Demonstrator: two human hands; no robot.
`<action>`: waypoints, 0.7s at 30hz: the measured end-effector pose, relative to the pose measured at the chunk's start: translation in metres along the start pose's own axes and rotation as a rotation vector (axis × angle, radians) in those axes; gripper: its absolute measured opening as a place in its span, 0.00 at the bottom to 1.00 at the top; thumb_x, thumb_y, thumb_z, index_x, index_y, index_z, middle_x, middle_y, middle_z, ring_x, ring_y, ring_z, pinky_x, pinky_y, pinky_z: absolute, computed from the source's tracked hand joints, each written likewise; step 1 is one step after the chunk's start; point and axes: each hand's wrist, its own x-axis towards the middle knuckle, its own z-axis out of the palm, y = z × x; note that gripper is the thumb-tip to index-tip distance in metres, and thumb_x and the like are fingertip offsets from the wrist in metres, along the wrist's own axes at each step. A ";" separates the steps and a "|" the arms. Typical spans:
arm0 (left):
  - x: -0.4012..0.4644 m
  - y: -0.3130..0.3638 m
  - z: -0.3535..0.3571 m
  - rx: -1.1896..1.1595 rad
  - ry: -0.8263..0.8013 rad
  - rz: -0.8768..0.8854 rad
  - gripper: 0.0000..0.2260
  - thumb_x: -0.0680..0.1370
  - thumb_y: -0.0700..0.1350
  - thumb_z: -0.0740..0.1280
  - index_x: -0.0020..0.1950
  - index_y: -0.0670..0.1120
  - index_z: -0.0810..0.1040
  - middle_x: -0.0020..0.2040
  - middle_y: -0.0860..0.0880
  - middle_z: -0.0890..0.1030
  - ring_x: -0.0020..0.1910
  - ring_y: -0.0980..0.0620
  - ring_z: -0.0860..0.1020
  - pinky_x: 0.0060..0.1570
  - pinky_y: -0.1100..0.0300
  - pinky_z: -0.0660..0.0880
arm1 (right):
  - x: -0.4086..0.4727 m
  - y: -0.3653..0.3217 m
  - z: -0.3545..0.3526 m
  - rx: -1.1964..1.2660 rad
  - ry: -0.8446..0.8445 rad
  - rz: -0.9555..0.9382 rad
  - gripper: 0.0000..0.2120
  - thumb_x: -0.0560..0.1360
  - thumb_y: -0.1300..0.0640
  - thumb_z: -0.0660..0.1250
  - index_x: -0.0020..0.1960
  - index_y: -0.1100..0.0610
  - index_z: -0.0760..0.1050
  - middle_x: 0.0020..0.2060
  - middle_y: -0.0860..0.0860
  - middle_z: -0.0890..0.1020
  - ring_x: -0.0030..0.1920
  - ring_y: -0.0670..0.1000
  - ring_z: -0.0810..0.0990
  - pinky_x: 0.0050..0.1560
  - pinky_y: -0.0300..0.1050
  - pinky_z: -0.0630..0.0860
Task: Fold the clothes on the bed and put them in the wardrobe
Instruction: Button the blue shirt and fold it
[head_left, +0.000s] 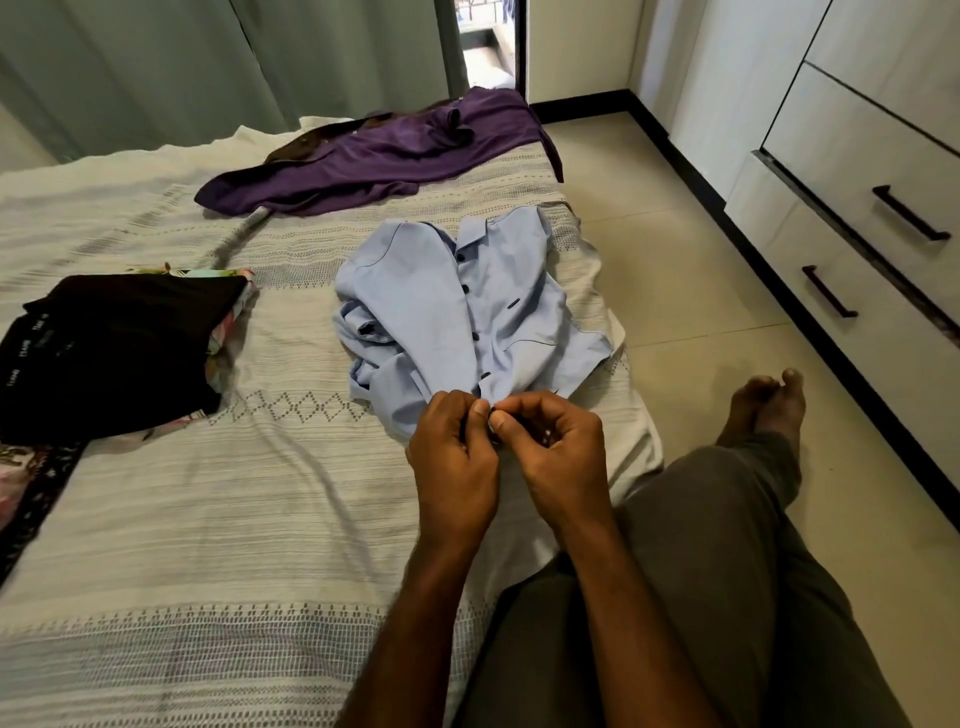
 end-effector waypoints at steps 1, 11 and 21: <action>0.000 -0.001 0.000 0.003 -0.016 -0.005 0.10 0.81 0.45 0.62 0.40 0.46 0.74 0.36 0.50 0.76 0.37 0.50 0.75 0.37 0.55 0.72 | 0.000 0.000 0.000 -0.003 0.001 0.021 0.03 0.74 0.64 0.74 0.46 0.58 0.84 0.39 0.50 0.86 0.42 0.50 0.86 0.46 0.44 0.83; -0.001 0.004 -0.005 -0.446 -0.234 -0.377 0.13 0.84 0.39 0.62 0.43 0.35 0.78 0.35 0.42 0.76 0.36 0.54 0.74 0.38 0.63 0.73 | 0.003 0.002 -0.002 -0.015 -0.016 0.050 0.10 0.75 0.68 0.71 0.43 0.54 0.82 0.37 0.45 0.85 0.40 0.44 0.84 0.44 0.37 0.80; -0.001 0.012 -0.001 -0.451 -0.181 -0.280 0.10 0.85 0.45 0.62 0.49 0.41 0.77 0.45 0.34 0.78 0.45 0.40 0.79 0.49 0.45 0.76 | 0.000 0.005 -0.006 -0.073 0.000 -0.080 0.10 0.72 0.57 0.76 0.51 0.51 0.78 0.45 0.45 0.83 0.47 0.48 0.84 0.48 0.41 0.80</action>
